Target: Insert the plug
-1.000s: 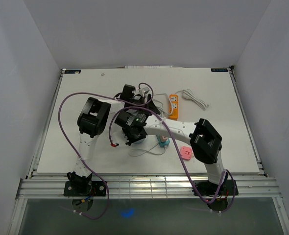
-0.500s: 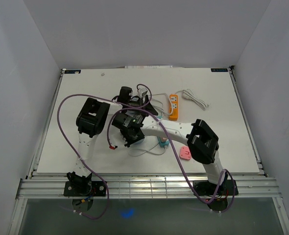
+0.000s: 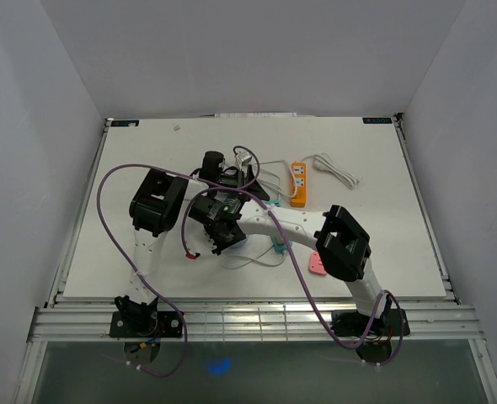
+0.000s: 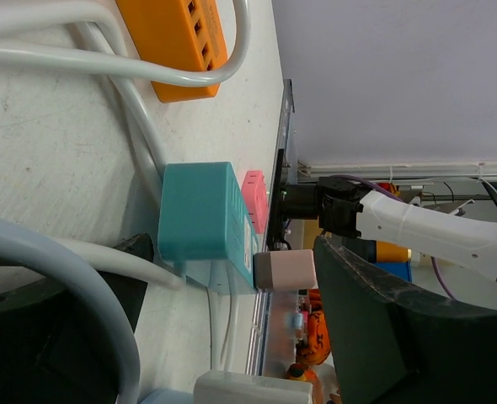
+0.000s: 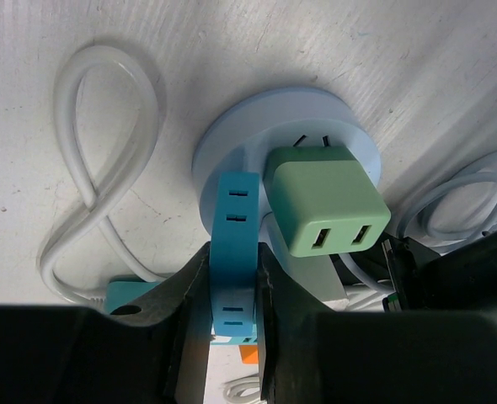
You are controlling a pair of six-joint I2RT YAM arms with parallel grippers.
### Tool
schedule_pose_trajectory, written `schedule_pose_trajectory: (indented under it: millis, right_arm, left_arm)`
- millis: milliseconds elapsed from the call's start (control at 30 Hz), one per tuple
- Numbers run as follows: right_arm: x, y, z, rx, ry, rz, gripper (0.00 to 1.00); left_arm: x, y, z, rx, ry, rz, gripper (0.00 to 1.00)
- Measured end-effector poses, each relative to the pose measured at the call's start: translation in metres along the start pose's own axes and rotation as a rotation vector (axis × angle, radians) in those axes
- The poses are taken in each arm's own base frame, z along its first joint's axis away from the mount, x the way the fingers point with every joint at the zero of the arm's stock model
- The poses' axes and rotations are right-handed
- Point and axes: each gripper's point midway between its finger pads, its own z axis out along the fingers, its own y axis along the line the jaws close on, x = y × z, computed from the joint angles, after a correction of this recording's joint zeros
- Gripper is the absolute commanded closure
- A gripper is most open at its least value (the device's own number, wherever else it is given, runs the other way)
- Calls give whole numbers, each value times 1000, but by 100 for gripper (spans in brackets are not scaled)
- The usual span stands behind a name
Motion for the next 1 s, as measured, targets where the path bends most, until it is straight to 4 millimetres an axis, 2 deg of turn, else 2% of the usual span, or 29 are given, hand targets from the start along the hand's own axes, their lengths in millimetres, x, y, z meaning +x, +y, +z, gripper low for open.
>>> schedule_pose_trajectory:
  millis: [700,1000]
  right_arm:
    - [-3,1,5,-11,-8,-13,92]
    - [-4,1,6,-9,-69,0,92]
  left_arm:
    - [3,0,-1,12,4,29,11]
    - [4,0,-1,19,9,46,12]
